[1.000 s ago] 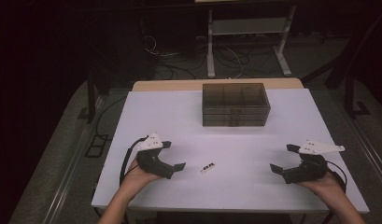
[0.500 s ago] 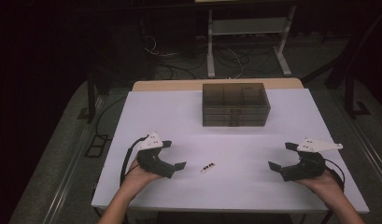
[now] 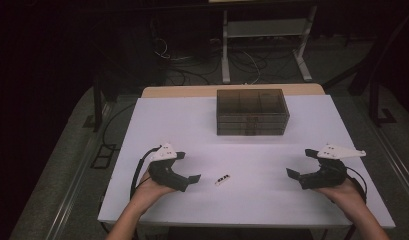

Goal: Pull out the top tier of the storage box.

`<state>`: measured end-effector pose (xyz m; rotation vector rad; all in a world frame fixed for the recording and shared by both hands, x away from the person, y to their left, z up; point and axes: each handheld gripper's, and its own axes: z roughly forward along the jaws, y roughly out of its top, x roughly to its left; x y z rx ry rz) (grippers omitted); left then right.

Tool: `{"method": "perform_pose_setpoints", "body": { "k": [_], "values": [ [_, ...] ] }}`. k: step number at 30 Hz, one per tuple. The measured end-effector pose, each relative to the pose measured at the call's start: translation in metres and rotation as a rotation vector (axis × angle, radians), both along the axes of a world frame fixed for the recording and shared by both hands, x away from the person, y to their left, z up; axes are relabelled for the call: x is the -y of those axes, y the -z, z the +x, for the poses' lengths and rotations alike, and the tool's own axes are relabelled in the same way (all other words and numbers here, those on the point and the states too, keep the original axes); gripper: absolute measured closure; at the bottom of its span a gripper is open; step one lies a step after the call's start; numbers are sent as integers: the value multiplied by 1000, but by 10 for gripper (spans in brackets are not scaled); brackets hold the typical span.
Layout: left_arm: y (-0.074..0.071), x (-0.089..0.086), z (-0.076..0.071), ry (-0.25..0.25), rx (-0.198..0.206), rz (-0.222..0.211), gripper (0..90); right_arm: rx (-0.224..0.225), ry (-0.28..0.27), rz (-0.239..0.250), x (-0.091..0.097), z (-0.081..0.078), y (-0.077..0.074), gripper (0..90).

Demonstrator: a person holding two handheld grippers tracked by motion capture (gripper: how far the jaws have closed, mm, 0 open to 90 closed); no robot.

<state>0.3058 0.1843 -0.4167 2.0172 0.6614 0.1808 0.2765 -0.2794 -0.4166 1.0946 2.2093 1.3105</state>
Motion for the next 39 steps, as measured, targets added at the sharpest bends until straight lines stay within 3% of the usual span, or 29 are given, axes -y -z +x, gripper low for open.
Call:
{"method": "perform_pose_setpoints", "body": {
  "k": [39],
  "values": [
    [1,-3,-3,6,9,-4,0,17,-4,19,-16,28,-4,0]
  ]
}}
